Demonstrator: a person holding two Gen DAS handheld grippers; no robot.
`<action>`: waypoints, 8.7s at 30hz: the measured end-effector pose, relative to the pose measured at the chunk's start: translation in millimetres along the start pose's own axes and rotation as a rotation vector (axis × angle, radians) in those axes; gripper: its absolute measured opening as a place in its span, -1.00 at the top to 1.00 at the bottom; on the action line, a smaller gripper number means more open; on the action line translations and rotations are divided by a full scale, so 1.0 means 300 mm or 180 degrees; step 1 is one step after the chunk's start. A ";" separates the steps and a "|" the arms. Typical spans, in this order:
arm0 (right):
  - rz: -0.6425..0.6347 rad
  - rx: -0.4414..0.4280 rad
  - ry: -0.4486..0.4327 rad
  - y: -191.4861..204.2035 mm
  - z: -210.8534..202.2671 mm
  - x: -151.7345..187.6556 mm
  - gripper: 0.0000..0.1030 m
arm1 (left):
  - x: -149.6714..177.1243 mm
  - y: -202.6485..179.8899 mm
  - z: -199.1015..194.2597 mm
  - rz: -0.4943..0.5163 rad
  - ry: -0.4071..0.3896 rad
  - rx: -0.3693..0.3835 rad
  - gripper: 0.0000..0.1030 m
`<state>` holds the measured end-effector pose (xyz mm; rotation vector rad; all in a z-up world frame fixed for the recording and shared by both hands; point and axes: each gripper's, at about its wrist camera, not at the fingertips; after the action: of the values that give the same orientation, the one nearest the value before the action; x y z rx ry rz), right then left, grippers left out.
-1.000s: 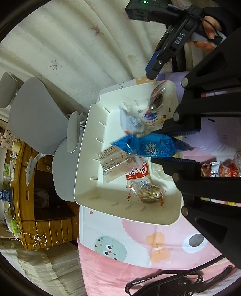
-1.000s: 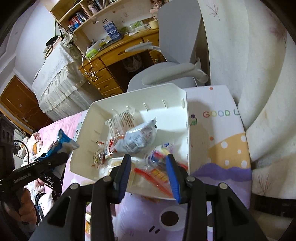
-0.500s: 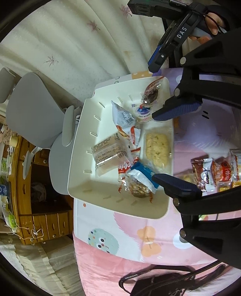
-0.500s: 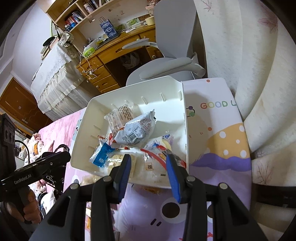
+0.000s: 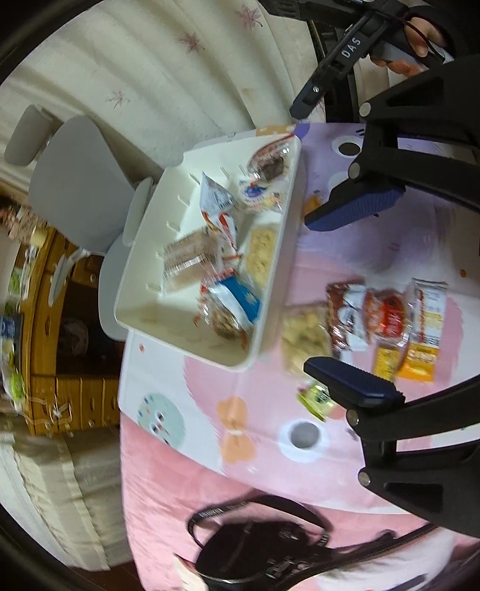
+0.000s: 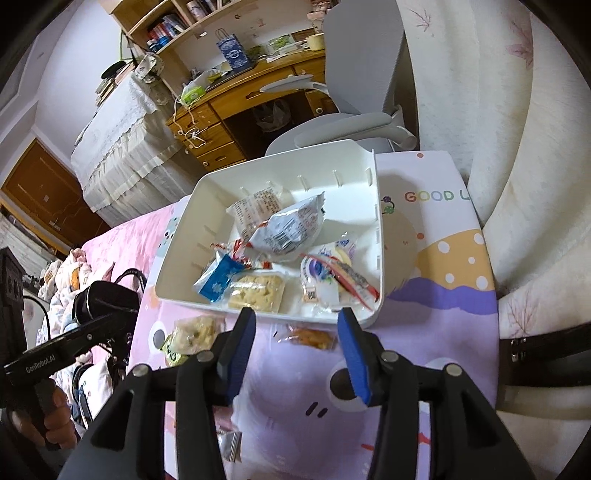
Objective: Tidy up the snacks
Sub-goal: 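Move left tool to yellow OATS bar while right tool moves to small orange snack packet, then grasp yellow OATS bar with left tool while right tool grasps orange snack packet, then lift both snacks over the white tray and open both tools to release, then withdraw both tools from the tray back over the remaining snacks, then grasp small yellow cake with left tool while right tool grasps red-labelled packet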
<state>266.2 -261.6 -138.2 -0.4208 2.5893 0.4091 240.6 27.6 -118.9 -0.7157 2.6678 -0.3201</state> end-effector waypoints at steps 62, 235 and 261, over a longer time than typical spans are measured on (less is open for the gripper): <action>-0.0375 0.0674 -0.0223 0.109 0.472 0.235 -0.35 | 0.442 0.554 0.368 -0.3614 0.0657 -0.0577 -0.46; -0.0225 0.0307 -0.0346 0.532 0.204 0.255 -0.16 | -0.273 0.492 0.223 0.0268 0.1600 -0.0064 -0.16; -0.0718 0.0452 0.0221 0.620 0.398 0.427 -0.22 | 0.013 0.499 0.409 -0.0093 0.1824 0.0198 -0.28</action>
<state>140.3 -78.2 -263.9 -0.6782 2.5791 0.1340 220.6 137.3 -277.2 -0.7289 3.1600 -0.7051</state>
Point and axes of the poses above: each gripper's, at about its wrist camera, not at the fingertips, and z roughly the way its jaws point, y to its left, x to its underside, and after that the axes turned 14 degrees about -z, right-handed
